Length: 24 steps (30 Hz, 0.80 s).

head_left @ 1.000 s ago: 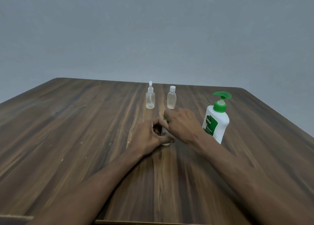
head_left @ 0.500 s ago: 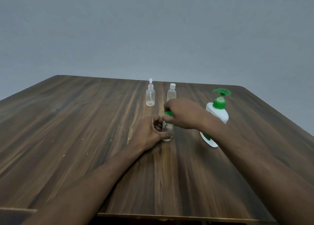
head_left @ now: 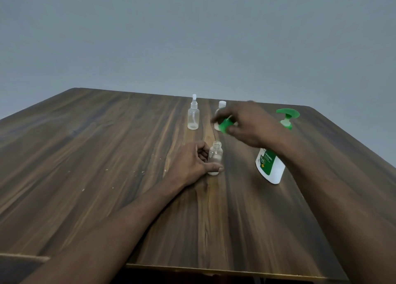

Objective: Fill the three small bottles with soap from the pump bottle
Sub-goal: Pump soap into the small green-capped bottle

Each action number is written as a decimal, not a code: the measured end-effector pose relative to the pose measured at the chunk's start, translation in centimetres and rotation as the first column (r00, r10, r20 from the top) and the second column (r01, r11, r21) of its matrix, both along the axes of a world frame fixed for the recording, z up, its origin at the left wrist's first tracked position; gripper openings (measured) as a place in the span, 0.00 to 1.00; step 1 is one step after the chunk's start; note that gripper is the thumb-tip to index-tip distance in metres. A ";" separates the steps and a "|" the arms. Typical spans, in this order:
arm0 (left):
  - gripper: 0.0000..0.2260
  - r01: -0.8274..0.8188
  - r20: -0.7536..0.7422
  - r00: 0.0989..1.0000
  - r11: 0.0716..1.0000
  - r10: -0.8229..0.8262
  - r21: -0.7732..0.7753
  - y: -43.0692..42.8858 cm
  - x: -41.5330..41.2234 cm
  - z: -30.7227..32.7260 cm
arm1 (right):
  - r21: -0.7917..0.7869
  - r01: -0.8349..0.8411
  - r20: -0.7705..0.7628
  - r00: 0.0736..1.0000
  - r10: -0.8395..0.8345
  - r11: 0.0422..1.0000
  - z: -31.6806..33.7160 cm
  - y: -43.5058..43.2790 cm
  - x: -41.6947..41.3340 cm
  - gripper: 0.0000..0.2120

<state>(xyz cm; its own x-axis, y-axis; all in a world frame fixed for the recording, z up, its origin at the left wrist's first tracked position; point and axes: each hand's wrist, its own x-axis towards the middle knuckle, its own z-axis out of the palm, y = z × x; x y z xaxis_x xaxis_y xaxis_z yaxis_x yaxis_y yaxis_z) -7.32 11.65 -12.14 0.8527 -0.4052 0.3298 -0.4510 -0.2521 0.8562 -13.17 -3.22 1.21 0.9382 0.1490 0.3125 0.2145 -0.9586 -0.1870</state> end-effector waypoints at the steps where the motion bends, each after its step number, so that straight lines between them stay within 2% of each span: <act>1: 0.17 -0.003 0.001 1.000 1.000 0.003 0.002 0.0 0.0 0.0 | 0.061 0.054 0.046 0.997 -0.057 0.997 -0.3 -0.5 0.4 0.17; 2: 0.16 -0.009 0.002 1.000 1.000 0.009 0.000 0.0 -0.1 0.1 | 0.077 0.119 0.067 0.990 -0.125 0.990 -0.8 -1.0 1.0 0.16; 3: 0.16 -0.017 0.003 1.000 1.000 0.017 -0.002 0.0 -0.1 0.2 | 0.021 0.188 0.056 0.980 -0.189 0.982 -1.7 -1.5 1.8 0.14; 5: 0.15 -0.030 0.004 1.000 1.000 0.030 0.005 0.0 -0.2 0.3 | -0.106 0.260 -0.027 0.964 -0.264 0.960 -4.1 -2.0 3.4 0.11; 6: 0.16 -0.028 0.002 1.000 1.000 0.028 0.008 0.0 -0.2 0.3 | -0.119 0.275 -0.065 0.957 -0.283 0.954 -5.3 -2.0 3.9 0.10; 9: 0.18 -0.017 -0.011 1.000 1.000 0.017 -0.002 0.0 -0.1 0.1 | 0.012 0.272 -0.145 0.953 -0.267 0.962 -7.9 -1.6 4.3 0.07; 12: 0.19 -0.022 -0.023 1.000 1.000 0.021 -0.007 0.0 0.0 0.1 | 0.279 0.275 -0.214 0.952 -0.219 0.920 -8.8 -1.3 4.6 0.13; 15: 0.20 -0.012 -0.027 1.000 1.000 0.011 -0.013 0.0 -0.2 0.2 | 0.300 0.313 -0.208 0.943 -0.259 0.901 -9.1 -1.4 4.6 0.22; 16: 0.21 -0.004 -0.025 1.000 1.000 0.003 -0.017 0.0 -0.2 0.3 | 0.283 0.314 -0.192 0.944 -0.267 0.906 -8.8 -1.4 4.2 0.21; 17: 0.23 0.003 -0.025 1.000 1.000 -0.004 -0.020 0.1 -0.2 0.2 | 0.200 0.319 -0.168 0.943 -0.289 0.926 -8.4 -1.4 3.6 0.19; 19: 0.24 0.016 -0.027 0.999 1.000 -0.016 -0.015 0.1 -0.2 0.2 | 0.005 0.326 -0.012 0.945 -0.326 0.945 -7.5 -1.0 1.6 0.12; 21: 0.21 0.019 -0.014 1.000 1.000 -0.018 0.009 0.2 -0.1 0.1 | 0.044 0.265 0.248 0.931 -0.268 0.963 -7.1 -0.7 -1.0 0.10; 22: 0.20 0.019 -0.015 1.000 1.000 -0.019 0.006 0.2 0.0 0.1 | 0.082 0.246 0.417 0.872 -0.258 0.966 -7.2 -0.9 -2.3 0.08; 24: 0.18 0.035 -0.042 0.998 0.997 -0.037 -0.064 0.1 0.1 0.0 | 0.157 0.210 0.721 0.644 -0.257 0.965 -7.6 -1.8 -4.5 0.06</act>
<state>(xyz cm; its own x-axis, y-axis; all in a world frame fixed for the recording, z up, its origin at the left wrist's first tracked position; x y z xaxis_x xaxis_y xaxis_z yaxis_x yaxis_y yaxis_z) -7.18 11.77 -12.14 0.8518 -0.4152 0.3194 -0.4215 -0.1811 0.8886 -17.68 -5.06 -6.43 0.4055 -0.0816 0.9104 0.0742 -0.9898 -0.1217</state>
